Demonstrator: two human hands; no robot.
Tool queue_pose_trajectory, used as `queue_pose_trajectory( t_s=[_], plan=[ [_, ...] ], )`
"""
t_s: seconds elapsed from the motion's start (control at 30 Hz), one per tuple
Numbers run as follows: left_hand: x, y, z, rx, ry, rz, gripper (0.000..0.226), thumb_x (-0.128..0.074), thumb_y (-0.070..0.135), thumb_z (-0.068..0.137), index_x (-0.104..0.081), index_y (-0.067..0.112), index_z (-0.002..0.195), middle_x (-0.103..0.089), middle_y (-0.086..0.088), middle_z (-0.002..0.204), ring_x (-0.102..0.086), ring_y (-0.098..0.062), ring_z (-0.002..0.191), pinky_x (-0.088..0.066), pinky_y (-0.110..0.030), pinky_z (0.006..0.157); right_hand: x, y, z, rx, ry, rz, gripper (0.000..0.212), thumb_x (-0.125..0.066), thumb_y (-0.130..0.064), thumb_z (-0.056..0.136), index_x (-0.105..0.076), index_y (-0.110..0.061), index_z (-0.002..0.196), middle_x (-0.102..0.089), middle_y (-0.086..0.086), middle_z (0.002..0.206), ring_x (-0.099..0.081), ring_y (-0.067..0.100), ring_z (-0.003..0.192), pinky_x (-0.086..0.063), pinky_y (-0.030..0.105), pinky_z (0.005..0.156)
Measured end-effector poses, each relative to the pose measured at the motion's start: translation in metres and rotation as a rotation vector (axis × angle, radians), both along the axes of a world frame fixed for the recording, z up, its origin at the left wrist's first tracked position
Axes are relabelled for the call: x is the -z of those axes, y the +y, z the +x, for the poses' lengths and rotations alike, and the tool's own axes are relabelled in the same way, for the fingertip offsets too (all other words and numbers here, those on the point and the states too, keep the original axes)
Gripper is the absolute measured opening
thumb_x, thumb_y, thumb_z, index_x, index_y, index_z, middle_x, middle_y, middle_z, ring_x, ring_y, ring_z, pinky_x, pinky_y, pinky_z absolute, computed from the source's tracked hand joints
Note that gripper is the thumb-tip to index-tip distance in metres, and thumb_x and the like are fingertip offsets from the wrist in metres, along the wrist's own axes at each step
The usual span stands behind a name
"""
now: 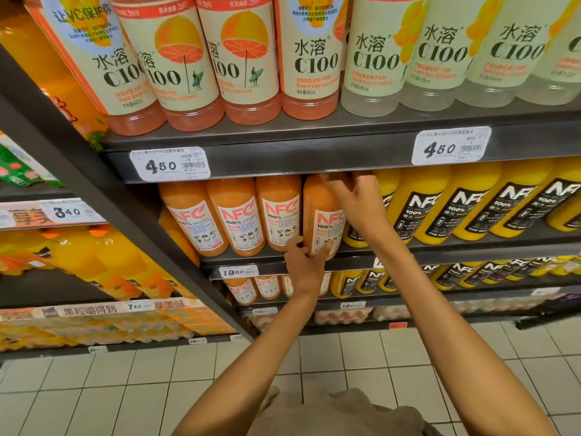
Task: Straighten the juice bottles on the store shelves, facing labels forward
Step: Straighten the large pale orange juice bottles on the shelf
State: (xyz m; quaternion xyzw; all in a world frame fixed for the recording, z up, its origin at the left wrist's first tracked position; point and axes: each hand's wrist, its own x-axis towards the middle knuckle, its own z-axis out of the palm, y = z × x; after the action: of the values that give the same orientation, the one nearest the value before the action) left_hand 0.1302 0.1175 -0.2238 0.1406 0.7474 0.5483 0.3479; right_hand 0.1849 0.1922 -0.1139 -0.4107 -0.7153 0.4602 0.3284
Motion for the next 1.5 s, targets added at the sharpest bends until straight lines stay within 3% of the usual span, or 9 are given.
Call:
queue_pose_trajectory(
  t_s=[0.17,0.27,0.47,0.73,0.87,1.0,1.17,1.3,1.5],
  plan=[
    [-0.001,0.010,0.004,-0.035,-0.022,0.051,0.061,-0.072,0.018,0.083,-0.038,0.008,0.134,-0.044,-0.016,0.134,-0.050,-0.025,0.120,-0.051,-0.047,0.093,0.002,0.001,0.005,0.024,-0.216,0.197,0.032,-0.061,-0.031,0.091,-0.045,-0.018,0.067,-0.047,-0.002,0.071,-0.048,0.018,0.083,-0.034,0.012,0.063],
    [-0.004,0.015,0.006,-0.019,0.019,0.081,0.054,-0.068,0.017,0.086,-0.043,0.006,0.134,-0.049,-0.015,0.133,-0.049,-0.025,0.122,-0.049,-0.048,0.097,0.004,0.004,-0.001,0.073,-0.232,0.224,0.039,-0.059,-0.023,0.093,-0.039,-0.017,0.060,-0.044,0.001,0.067,-0.047,0.021,0.081,-0.035,0.023,0.070],
    [-0.005,0.009,-0.003,0.060,-0.011,0.086,0.048,-0.063,0.011,0.089,-0.046,0.007,0.134,-0.051,0.009,0.112,-0.051,0.000,0.097,-0.043,-0.014,0.083,0.008,0.003,-0.008,0.159,-0.216,0.299,0.048,-0.057,-0.010,0.091,-0.031,-0.014,0.050,-0.036,0.001,0.051,-0.031,0.011,0.050,-0.027,0.020,0.054],
    [-0.002,-0.030,-0.026,-0.094,0.017,0.114,0.040,-0.049,-0.008,0.091,-0.041,-0.011,0.130,-0.049,-0.029,0.128,-0.050,-0.039,0.120,-0.042,-0.043,0.101,0.027,-0.054,-0.021,0.218,-0.116,0.731,0.034,-0.070,-0.014,0.084,-0.059,0.010,0.105,-0.061,0.026,0.099,-0.056,0.033,0.096,-0.046,0.030,0.083],
    [-0.008,-0.039,-0.039,-0.011,0.076,0.156,0.053,-0.054,-0.008,0.089,-0.036,0.003,0.138,-0.047,-0.016,0.137,-0.047,-0.031,0.126,-0.042,-0.046,0.104,0.010,-0.054,-0.066,-0.024,-0.128,0.350,0.029,-0.061,-0.026,0.091,-0.050,-0.008,0.071,-0.051,-0.001,0.069,-0.042,0.007,0.064,-0.032,0.011,0.065],
    [-0.010,-0.047,-0.049,0.165,0.173,0.146,0.070,-0.056,-0.008,0.088,-0.025,0.012,0.147,-0.037,-0.007,0.149,-0.035,-0.022,0.138,-0.036,-0.046,0.110,0.006,-0.037,-0.085,-0.039,-0.274,0.139,0.048,-0.045,-0.016,0.098,-0.031,-0.016,0.052,-0.035,-0.001,0.051,-0.036,0.010,0.051,-0.028,0.019,0.053],
    [-0.003,-0.055,-0.054,0.180,0.227,0.146,0.071,-0.062,0.000,0.087,-0.027,0.015,0.147,-0.038,-0.005,0.148,-0.036,-0.021,0.136,-0.036,-0.045,0.110,0.004,-0.041,-0.067,-0.096,-0.162,0.282,0.043,-0.042,-0.011,0.098,-0.033,-0.019,0.056,-0.039,-0.002,0.059,-0.041,0.027,0.073,-0.029,0.025,0.059],
    [0.006,-0.066,-0.052,0.160,0.300,0.148,0.077,-0.078,0.021,0.077,-0.035,0.014,0.141,-0.042,-0.010,0.136,-0.043,-0.024,0.128,-0.045,-0.045,0.101,0.012,-0.059,-0.058,-0.090,0.032,0.255,0.030,-0.048,-0.028,0.098,-0.055,0.001,0.101,-0.060,0.021,0.101,-0.054,0.030,0.094,-0.042,0.031,0.086],
    [0.021,-0.107,-0.052,0.301,0.093,0.123,0.079,-0.083,0.020,0.070,-0.035,0.032,0.132,-0.053,0.009,0.127,-0.051,-0.010,0.120,-0.050,-0.015,0.084,0.015,-0.080,-0.049,-0.060,0.264,0.087,0.012,-0.053,-0.022,0.096,-0.046,-0.013,0.098,-0.051,-0.011,0.080,-0.052,-0.003,0.070,-0.042,0.009,0.061]
  ],
)
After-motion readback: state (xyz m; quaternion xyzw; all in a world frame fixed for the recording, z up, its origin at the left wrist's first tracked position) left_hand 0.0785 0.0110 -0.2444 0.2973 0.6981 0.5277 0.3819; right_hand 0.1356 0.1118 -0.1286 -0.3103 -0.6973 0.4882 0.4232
